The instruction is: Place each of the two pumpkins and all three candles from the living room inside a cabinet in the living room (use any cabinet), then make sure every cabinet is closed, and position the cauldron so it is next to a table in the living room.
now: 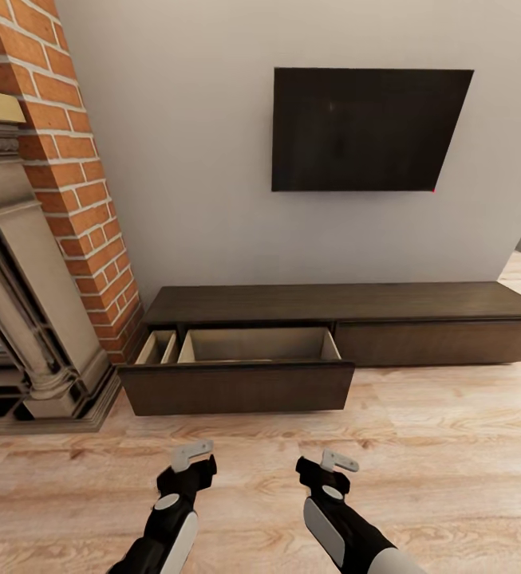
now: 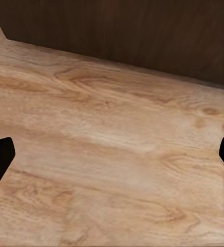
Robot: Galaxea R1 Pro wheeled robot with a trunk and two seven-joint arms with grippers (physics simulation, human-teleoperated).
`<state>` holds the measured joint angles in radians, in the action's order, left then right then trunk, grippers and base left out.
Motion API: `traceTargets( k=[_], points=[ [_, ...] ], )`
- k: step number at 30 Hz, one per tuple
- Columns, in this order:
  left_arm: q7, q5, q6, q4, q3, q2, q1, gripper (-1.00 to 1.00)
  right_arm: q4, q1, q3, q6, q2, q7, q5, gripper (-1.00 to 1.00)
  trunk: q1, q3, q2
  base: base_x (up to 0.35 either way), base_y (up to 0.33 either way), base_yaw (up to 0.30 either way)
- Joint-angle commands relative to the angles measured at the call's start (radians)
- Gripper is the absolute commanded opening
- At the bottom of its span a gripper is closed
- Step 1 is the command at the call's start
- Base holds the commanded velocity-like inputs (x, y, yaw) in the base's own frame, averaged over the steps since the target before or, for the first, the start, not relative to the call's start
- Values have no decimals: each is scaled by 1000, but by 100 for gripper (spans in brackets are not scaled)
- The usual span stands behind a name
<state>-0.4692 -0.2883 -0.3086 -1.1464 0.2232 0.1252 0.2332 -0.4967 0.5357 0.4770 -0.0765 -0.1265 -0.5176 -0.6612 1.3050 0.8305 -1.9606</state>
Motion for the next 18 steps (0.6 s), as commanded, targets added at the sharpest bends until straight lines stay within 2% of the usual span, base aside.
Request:
traceTargets(
  k=[1, 3, 6, 9, 15, 18],
  points=[
    [-8, -6, -3, -5, 15, -1, 0, 100, 1, 1, 8, -16, 0, -5, -10, 100, 0, 1, 0, 0, 0, 0],
    [-10, -6, -3, -9, 24, -1, 0, 100, 1, 1, 13, -45, 0, -4, -10, 100, 0, 1, 0, 0, 0, 0],
    [-28, -5, -3, -11, 29, -1, 0, 100, 2, 1, 61, -81, 0, -4, -10, 100, 8, 7, -14, 0, 0, 0],
    [-44, -7, -3, -12, 32, 0, 0, 100, 3, 1, 84, -112, 0, -4, -11, 100, 19, 17, -35, 0, 0, 0],
    [-50, -7, -3, -12, 40, -1, 0, 100, 4, 1, 93, -155, 0, -4, -11, 100, 42, 35, -77, 0, 0, 0],
    [-51, -5, 3, -11, 69, -1, 0, 100, 4, 1, 95, -157, 0, -4, -11, 100, 54, 45, -98, 0, 0, 0]
  ],
)
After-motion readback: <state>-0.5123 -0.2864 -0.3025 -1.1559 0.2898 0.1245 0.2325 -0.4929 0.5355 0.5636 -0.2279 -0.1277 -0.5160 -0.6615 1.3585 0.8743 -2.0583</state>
